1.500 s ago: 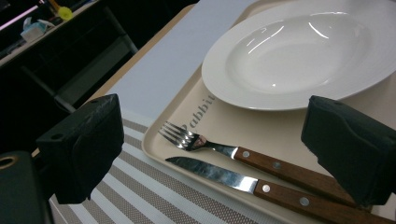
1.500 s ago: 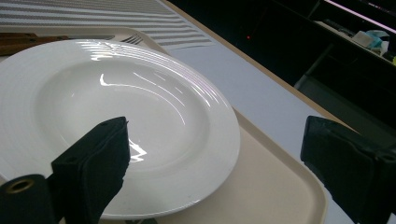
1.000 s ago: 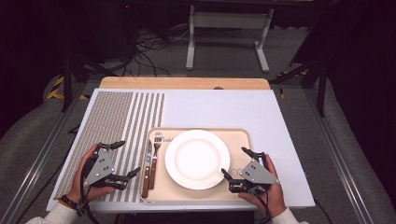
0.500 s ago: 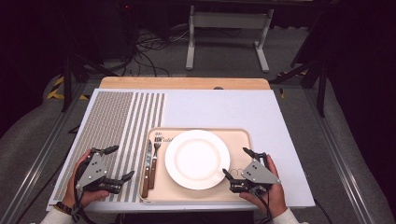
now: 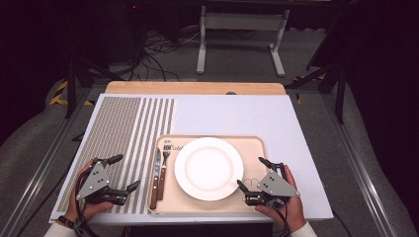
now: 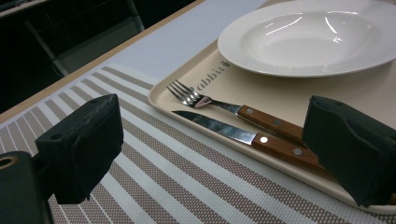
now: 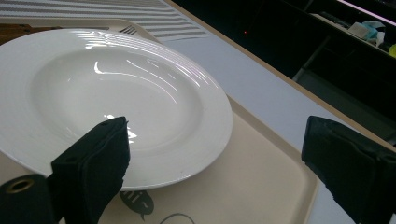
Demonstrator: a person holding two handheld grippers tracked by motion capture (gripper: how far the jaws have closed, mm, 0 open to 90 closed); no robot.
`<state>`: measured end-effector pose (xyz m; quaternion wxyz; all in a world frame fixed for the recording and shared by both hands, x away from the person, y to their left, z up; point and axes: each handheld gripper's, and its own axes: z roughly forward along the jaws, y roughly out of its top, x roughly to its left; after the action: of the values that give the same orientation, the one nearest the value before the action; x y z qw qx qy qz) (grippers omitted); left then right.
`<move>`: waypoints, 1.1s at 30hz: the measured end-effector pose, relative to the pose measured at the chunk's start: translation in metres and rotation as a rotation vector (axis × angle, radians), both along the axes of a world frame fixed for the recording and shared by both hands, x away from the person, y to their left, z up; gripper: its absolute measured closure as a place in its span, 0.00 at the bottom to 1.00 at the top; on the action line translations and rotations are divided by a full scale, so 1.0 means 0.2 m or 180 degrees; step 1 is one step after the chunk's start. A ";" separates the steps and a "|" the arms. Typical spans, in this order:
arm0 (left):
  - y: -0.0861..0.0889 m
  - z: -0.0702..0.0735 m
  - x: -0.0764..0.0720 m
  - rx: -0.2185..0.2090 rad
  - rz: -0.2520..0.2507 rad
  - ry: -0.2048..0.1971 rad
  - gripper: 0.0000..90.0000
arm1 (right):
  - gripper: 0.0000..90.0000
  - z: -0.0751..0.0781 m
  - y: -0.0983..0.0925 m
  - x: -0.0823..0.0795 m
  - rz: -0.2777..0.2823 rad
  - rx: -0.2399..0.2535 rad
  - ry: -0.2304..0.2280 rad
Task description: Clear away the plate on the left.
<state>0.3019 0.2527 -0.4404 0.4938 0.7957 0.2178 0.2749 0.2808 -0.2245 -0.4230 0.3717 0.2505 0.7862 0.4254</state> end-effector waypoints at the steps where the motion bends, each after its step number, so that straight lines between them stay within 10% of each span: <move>1: 0.00 0.00 0.00 -0.0013 -0.0004 0.0002 0.07 | 0.10 0.00 0.00 0.00 0.0000 0.0000 0.0000; 33: -0.01 0.01 0.02 0.0021 -0.0067 -0.0043 0.07 | 0.11 0.00 0.00 -0.02 -0.0081 -0.0091 -0.0045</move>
<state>0.3055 0.2500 -0.4391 0.4956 0.7977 0.2051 0.2757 0.2776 -0.2238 -0.4231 0.3862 0.2522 0.7863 0.4111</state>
